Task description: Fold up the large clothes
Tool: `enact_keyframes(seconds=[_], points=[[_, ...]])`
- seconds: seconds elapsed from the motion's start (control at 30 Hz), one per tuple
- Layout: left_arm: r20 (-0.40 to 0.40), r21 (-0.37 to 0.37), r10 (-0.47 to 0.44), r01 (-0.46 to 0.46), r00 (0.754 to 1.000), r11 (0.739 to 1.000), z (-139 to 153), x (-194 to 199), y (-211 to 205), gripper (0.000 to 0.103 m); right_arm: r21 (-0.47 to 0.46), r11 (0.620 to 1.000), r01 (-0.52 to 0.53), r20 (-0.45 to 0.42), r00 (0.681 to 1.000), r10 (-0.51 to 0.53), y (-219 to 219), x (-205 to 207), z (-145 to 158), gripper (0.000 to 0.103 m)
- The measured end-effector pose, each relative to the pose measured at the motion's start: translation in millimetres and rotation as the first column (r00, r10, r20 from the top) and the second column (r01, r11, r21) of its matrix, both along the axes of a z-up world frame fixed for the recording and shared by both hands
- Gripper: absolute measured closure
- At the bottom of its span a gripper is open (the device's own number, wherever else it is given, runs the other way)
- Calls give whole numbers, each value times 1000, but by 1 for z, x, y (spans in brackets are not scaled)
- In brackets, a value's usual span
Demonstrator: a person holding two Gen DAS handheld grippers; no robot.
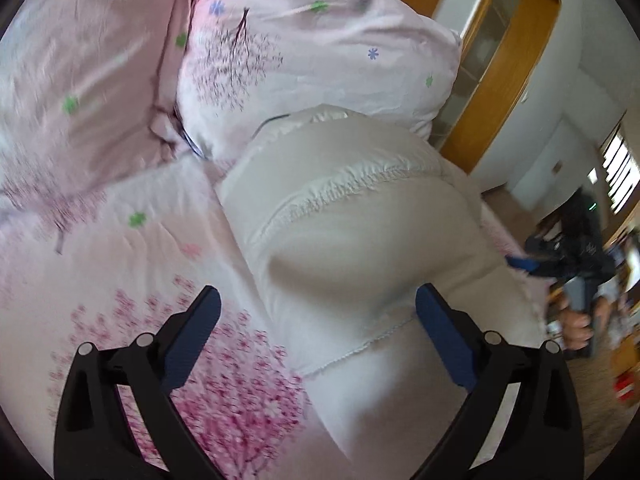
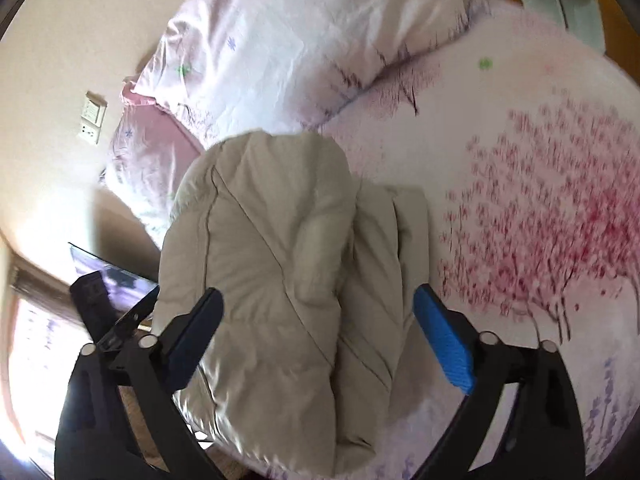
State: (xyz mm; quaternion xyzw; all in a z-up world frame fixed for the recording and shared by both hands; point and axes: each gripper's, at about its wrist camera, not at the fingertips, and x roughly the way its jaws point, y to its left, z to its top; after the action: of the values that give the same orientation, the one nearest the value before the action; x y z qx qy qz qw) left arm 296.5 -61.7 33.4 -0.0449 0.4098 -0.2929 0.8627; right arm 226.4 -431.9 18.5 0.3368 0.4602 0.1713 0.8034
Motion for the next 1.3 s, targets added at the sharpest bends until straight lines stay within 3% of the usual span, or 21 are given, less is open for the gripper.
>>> enact_keyframes(seconds=[0.07, 0.23, 0.47, 0.73, 0.93, 1.3], points=[[-41, -43, -27, 25, 999, 999, -3, 4, 1, 5, 37, 999, -31, -48, 998, 33, -2, 2, -10, 1], [-78, -68, -60, 54, 995, 996, -7, 8, -7, 5, 70, 994, -87, -133, 987, 95, 5, 15, -27, 1], [-157, -138, -112, 91, 981, 986, -19, 24, -13, 2, 143, 977, -161, -196, 963, 187, 15, 32, -43, 1], [-259, -259, -160, 92, 952, 962, -39, 39, -8, 2, 258, 940, -221, -187, 944, 274, 28, 44, -55, 1], [-297, -297, -161, 70, 941, 952, -49, 41, -3, 2, 239, 936, -259, -197, 931, 308, 34, 44, -56, 1], [-282, -338, -203, 101, 938, 936, -56, 43, 2, 2, 235, 923, -305, -159, 924, 347, 28, 44, -56, 1]])
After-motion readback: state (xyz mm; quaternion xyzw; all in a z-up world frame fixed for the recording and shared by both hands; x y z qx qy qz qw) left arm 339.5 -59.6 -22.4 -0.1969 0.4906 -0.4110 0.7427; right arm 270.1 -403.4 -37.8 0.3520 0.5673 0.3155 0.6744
